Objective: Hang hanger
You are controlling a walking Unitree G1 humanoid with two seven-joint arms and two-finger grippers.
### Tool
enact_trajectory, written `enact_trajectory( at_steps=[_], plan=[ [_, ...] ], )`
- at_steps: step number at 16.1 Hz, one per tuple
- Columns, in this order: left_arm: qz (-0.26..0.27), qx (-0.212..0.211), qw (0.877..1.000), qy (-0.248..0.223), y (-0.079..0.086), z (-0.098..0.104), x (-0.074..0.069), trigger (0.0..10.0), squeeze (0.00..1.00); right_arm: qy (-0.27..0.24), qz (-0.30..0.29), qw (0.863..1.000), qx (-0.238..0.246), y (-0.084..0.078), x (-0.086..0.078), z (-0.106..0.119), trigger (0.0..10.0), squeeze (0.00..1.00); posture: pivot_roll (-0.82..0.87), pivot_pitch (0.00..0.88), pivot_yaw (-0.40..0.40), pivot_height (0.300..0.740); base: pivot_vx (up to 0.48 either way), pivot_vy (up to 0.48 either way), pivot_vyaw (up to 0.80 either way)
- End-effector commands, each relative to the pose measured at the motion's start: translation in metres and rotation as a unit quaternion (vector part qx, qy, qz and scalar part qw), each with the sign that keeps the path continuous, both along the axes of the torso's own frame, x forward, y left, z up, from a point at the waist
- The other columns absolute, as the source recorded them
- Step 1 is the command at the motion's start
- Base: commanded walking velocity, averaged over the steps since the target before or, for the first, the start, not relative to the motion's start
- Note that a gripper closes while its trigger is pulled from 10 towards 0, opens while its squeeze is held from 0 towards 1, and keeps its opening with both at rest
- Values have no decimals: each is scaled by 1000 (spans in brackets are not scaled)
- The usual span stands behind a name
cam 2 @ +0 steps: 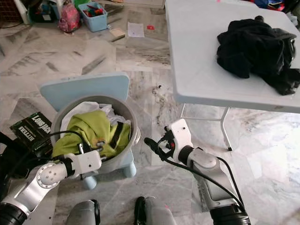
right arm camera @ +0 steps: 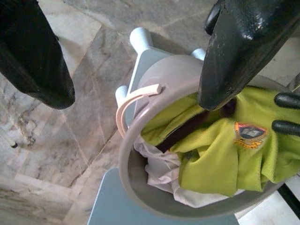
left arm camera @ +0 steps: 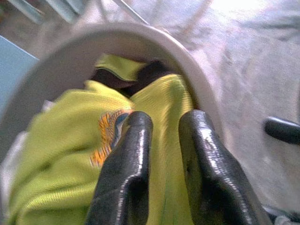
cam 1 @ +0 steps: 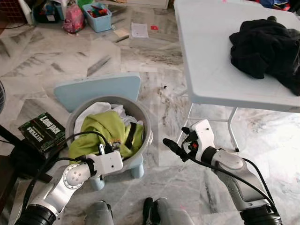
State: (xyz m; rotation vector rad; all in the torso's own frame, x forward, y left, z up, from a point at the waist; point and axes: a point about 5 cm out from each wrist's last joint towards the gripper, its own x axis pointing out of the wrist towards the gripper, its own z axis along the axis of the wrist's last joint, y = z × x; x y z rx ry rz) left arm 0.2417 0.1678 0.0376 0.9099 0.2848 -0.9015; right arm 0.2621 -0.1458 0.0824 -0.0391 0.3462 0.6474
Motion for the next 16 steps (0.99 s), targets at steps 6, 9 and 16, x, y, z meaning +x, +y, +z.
enact_trajectory(
  at_steps=[6, 9, 16],
  plan=[
    [119, 27, 992, -29, 27, 6, 18, 10000, 1000, -1, -18, 1000, -17, -6, 1, -2, 10000, 0, -61, 131, -124, 740, 0, 0, 0],
    [171, -78, 982, -12, 19, 18, 25, 10000, 1000, -5, -26, 999, -18, -6, 3, -2, 10000, 0, -62, 132, -122, 740, 0, 0, 0],
    [126, -160, 972, 114, 7, 25, 7, 10000, 1000, -2, -25, 999, -20, -5, 3, -3, 10000, 0, -56, 138, -118, 740, 0, 0, 0]
  ],
)
